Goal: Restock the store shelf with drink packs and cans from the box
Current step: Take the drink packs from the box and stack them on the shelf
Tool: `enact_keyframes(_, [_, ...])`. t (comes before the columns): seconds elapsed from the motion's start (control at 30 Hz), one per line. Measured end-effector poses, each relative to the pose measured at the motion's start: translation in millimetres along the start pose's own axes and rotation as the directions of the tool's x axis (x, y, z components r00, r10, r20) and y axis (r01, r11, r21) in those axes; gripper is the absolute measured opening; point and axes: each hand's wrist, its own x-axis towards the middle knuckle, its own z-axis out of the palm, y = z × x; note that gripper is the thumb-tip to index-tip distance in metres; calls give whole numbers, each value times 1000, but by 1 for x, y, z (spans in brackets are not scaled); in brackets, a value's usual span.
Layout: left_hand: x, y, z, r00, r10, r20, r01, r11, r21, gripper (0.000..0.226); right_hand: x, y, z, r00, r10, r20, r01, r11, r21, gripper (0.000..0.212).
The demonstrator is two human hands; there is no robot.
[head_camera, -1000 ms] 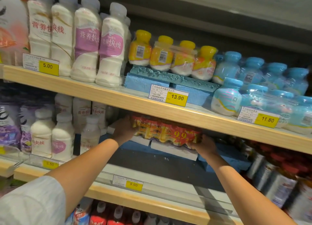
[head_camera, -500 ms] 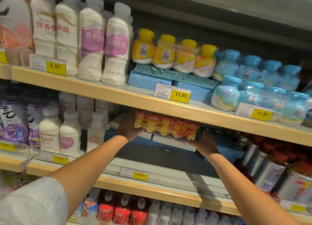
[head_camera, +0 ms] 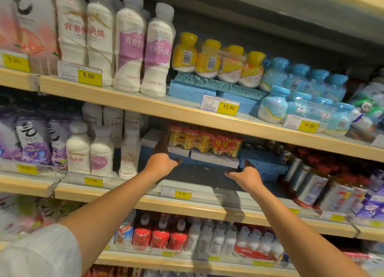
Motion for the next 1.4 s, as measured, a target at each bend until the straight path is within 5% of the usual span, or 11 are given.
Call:
enact_keyframes(0.07, [-11, -2, -4, 1000, 23, 18, -24, 999, 34, 67, -12, -1, 3, 1000, 28, -4, -28, 1000, -7, 44])
enact_keyframes(0.13, [-24, -2, -13, 999, 27, 38, -31, 996, 89, 44, -28, -6, 5, 1000, 25, -1, -25, 1000, -17, 52])
enact_keyframes(0.3, [-55, -4, -31, 987, 122, 104, -133, 986, 101, 76, -73, -19, 18, 996, -88, -12, 86, 993, -83, 99])
enact_keyframes(0.47, [-91, -18, -46, 959, 232, 163, -239, 971, 23, 100, -124, -32, 32, 975, -215, -50, 209, 972, -105, 85])
enact_keyframes(0.9, [-171, -63, -65, 934, 290, 210, -310, 948, 69, 99, -230, -22, 64, 932, -358, -45, 352, 929, -116, 92])
enact_keyframes(1.4, [-207, -74, -38, 916, 348, 198, -384, 903, 190, 101, -233, 21, 74, 885, -458, 87, 466, 876, -122, 93])
